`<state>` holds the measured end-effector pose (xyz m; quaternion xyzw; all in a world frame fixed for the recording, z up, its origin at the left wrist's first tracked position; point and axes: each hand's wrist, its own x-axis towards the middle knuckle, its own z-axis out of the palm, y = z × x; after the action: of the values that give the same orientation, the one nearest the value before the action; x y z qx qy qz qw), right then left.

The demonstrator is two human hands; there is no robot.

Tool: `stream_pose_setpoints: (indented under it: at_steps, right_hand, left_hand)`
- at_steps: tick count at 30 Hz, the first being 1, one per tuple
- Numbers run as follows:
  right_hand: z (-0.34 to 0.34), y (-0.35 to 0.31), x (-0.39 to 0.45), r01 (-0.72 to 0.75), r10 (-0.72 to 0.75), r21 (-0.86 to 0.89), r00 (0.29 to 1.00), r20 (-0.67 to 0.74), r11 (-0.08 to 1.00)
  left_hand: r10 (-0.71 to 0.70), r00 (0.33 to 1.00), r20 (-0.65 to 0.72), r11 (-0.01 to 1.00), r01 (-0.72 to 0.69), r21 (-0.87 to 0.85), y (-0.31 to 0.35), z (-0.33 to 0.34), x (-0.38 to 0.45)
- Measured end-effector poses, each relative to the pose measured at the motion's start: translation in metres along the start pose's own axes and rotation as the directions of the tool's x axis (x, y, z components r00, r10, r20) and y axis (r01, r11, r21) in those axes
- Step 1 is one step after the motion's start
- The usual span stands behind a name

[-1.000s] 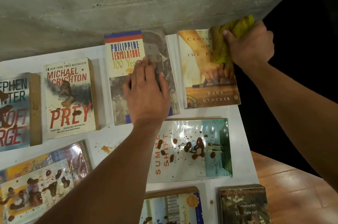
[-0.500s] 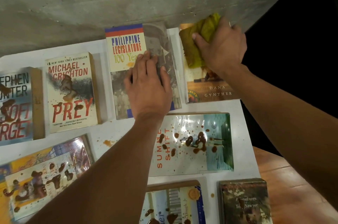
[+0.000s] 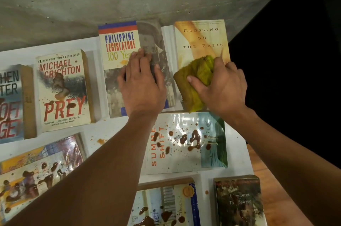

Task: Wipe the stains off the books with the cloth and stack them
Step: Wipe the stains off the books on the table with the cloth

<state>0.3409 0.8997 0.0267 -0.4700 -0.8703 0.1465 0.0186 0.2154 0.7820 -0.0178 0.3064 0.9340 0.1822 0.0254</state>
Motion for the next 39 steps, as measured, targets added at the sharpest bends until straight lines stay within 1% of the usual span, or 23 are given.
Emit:
stream_pose_setpoints:
  at_steps: [4, 7, 11, 18, 21, 23, 26, 28, 30, 32, 33, 35, 37, 38, 39]
  right_hand:
    - [0.001, 0.007, -0.009, 0.025, -0.025, 0.015, 0.999, 0.036, 1.000]
    - [-0.001, 0.010, -0.008, 0.026, -0.027, 0.006, 0.999, 0.019, 1.000]
    - [-0.007, 0.021, -0.007, -0.032, 0.032, 0.033, 0.999, 0.001, 0.999]
    - [-0.013, 0.050, -0.004, -0.153, 0.153, 0.008, 0.984, -0.087, 0.988]
    - [-0.013, 0.051, 0.003, -0.205, 0.206, 0.018, 0.973, -0.107, 0.979]
    - [-0.013, 0.047, 0.011, -0.213, 0.215, 0.028, 0.970, -0.114, 0.977]
    - [-0.016, 0.034, 0.023, -0.177, 0.179, 0.026, 0.977, -0.116, 0.984]
    - [-0.015, 0.021, 0.026, -0.123, 0.124, 0.022, 0.989, -0.079, 0.992]
    - [-0.012, 0.010, 0.023, -0.016, 0.016, -0.004, 0.999, -0.028, 1.000]
    - [-0.009, 0.006, 0.022, 0.110, -0.110, -0.050, 0.994, 0.005, 0.993]
    - [-0.010, 0.006, 0.026, 0.141, -0.140, -0.070, 0.990, 0.014, 0.987]
    - [-0.016, 0.009, 0.041, 0.105, -0.104, -0.090, 0.994, 0.015, 0.990]
    - [-0.021, 0.009, 0.052, 0.059, -0.057, -0.072, 0.998, 0.027, 0.996]
    - [-0.021, 0.009, 0.053, 0.085, -0.081, -0.076, 0.995, 0.052, 0.993]
    - [-0.021, 0.008, 0.052, 0.147, -0.139, -0.088, 0.986, 0.094, 0.985]
  left_hand:
    - [0.001, 1.000, -0.005, 1.000, -0.001, -0.007, -0.001, 0.001, 0.000]
    - [0.003, 1.000, -0.006, 1.000, -0.003, -0.017, -0.001, 0.000, 0.000]
    - [0.003, 1.000, -0.005, 1.000, -0.003, -0.022, -0.001, 0.000, 0.000]
    - [0.000, 1.000, 0.001, 1.000, 0.000, -0.023, -0.001, 0.000, 0.000]
    - [-0.001, 1.000, 0.002, 1.000, 0.001, -0.020, -0.001, 0.000, 0.000]
    - [-0.002, 1.000, 0.004, 1.000, 0.002, -0.020, -0.001, 0.000, 0.000]
    - [0.000, 1.000, 0.004, 1.000, 0.000, -0.017, -0.001, 0.000, 0.000]
    - [-0.001, 1.000, 0.001, 1.000, 0.001, -0.014, -0.001, 0.000, -0.001]
    - [-0.001, 1.000, -0.003, 1.000, 0.001, -0.012, -0.001, 0.001, -0.001]
    - [-0.002, 1.000, -0.003, 1.000, 0.002, -0.013, 0.000, 0.001, -0.001]
    - [-0.001, 1.000, -0.003, 1.000, 0.001, -0.014, -0.001, 0.001, -0.001]
    - [0.003, 1.000, -0.003, 1.000, -0.003, -0.011, -0.001, 0.001, 0.000]
    - [0.001, 1.000, 0.003, 1.000, -0.001, -0.009, -0.002, 0.001, 0.001]
    - [0.002, 1.000, 0.003, 1.000, -0.002, -0.010, -0.002, 0.002, 0.000]
    - [0.003, 1.000, 0.001, 1.000, -0.003, -0.010, -0.002, 0.002, -0.001]
